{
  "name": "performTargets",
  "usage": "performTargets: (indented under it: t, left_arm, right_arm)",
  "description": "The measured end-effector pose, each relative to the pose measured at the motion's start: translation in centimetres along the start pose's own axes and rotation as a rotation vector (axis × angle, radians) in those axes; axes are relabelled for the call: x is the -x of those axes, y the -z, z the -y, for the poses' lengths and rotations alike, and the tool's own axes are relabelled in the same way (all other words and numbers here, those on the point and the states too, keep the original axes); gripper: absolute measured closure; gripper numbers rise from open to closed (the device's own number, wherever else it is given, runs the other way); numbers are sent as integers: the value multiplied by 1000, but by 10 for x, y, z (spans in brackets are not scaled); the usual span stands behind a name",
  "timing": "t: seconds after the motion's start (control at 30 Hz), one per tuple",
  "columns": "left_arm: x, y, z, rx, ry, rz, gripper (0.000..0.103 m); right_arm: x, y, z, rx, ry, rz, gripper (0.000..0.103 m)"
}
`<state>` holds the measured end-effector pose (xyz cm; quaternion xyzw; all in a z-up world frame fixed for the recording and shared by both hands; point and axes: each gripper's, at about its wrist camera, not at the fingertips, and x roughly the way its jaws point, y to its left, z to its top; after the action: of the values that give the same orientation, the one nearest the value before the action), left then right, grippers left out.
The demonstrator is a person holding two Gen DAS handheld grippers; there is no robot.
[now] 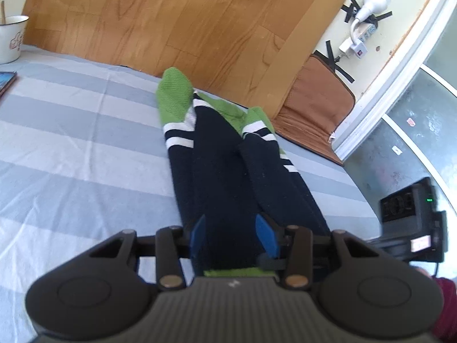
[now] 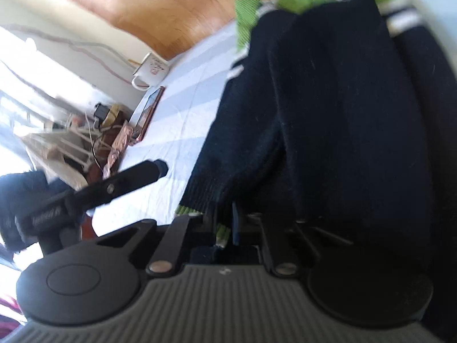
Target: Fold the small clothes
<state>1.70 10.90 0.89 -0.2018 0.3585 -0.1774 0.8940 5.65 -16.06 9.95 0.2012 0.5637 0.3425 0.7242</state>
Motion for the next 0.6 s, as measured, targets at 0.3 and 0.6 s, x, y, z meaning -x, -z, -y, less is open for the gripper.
performTargets:
  t: [0.3,0.6]
  left_arm:
    - [-30,-40,2,-101,-76,-32,51]
    - [-111,-154,-13,-263,-247,70,2]
  right_arm:
    - [33,-12,12,72,63,-51,81]
    - [76,-149,64,187,250,229,38]
